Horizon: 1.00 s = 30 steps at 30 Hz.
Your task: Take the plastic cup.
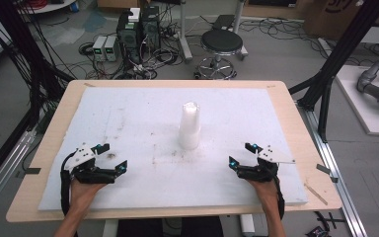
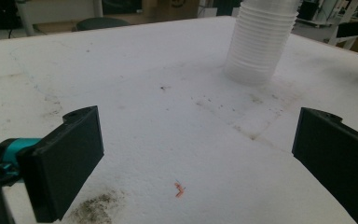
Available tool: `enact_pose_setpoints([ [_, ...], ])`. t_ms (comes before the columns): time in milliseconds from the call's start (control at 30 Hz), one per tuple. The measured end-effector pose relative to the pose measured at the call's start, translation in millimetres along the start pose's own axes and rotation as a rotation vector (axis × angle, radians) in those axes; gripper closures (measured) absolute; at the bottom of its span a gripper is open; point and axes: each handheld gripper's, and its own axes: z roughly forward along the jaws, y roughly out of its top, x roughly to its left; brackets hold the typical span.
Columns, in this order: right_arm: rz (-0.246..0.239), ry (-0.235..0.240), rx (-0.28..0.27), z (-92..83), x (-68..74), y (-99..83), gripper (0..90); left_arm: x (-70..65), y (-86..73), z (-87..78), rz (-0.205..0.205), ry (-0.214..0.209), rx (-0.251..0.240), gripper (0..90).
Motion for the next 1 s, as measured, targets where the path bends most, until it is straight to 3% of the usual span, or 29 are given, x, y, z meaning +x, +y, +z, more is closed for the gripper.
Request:
enact_pose_setpoints([
  [367,0.008,0.011,0.002,0.4,-1.3,0.2,16.1,-0.3,0.0,0.1,0.005,0.000,0.001,1.8],
  [567,-0.018,0.024,0.009,1.0,-0.1,0.7,16.1,-0.2,0.1,0.5,0.005,0.006,0.006,1.8],
  [700,0.006,0.040,0.013,0.4,-0.9,1.4,16.1,-1.1,0.0,0.3,0.012,0.007,0.002,1.8],
  [1000,-0.015,0.072,-0.008,-2.9,6.8,23.8,16.1,-0.7,0.3,0.9,0.009,0.007,0.008,1.8],
])
